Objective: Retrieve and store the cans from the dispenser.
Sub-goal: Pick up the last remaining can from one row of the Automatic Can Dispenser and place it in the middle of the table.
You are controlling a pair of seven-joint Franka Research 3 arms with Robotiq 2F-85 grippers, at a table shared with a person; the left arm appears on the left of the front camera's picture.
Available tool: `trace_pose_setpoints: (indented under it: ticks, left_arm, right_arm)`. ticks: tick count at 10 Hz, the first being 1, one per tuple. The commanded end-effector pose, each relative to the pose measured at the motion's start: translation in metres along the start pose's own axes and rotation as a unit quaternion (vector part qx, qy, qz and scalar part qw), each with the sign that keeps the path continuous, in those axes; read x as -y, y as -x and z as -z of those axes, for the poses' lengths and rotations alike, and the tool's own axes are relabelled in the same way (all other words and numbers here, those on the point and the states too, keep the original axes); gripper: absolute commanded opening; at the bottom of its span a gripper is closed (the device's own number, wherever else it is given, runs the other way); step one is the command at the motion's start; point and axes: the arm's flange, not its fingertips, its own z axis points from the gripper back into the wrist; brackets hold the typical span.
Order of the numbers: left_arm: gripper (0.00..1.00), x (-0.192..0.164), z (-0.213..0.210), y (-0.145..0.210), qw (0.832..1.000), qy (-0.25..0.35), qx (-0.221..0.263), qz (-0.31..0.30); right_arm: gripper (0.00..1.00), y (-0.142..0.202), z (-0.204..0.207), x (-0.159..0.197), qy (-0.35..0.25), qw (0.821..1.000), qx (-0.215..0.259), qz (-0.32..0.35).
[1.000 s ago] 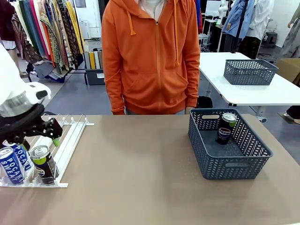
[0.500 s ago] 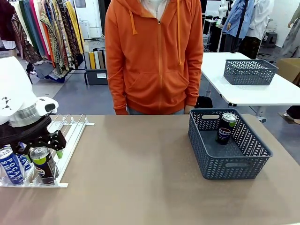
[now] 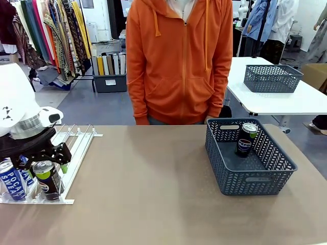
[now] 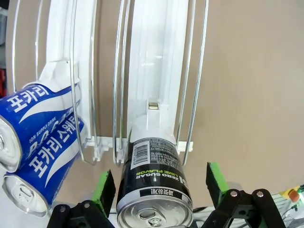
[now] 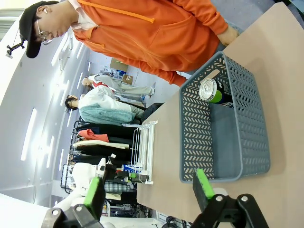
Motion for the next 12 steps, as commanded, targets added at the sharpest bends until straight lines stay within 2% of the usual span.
trace_pose_setpoints:
  ticks: [1,2,3,9,10,12]
  left_arm:
    - [0.72,-0.012,0.022,0.041,1.0,-0.006,0.011,-0.014]
    - [0.12,-0.011,0.022,0.041,1.0,-0.007,0.009,-0.007]
    - [0.0,-0.01,0.022,0.042,1.0,-0.013,0.001,-0.007]
    - [0.0,-0.013,0.012,0.042,1.0,-0.017,0.005,-0.023]
    - [0.0,-0.015,0.0,0.045,0.999,-0.007,0.014,-0.03]
    - [0.0,-0.019,-0.061,0.064,0.997,0.005,0.064,-0.04]
  right_arm:
    - [1.0,-0.002,0.001,-0.003,-0.011,1.0,0.007,0.0]
    - [1.0,-0.002,0.001,-0.003,-0.011,1.0,0.007,0.0]
    - [1.0,-0.002,0.001,-0.003,-0.011,1.0,0.007,0.0]
    - [1.0,-0.002,0.001,-0.003,-0.011,1.0,0.007,0.0]
    - [1.0,-0.002,0.001,-0.003,-0.011,1.0,0.007,0.0]
    - [1.0,-0.002,0.001,-0.003,-0.011,1.0,0.007,0.0]
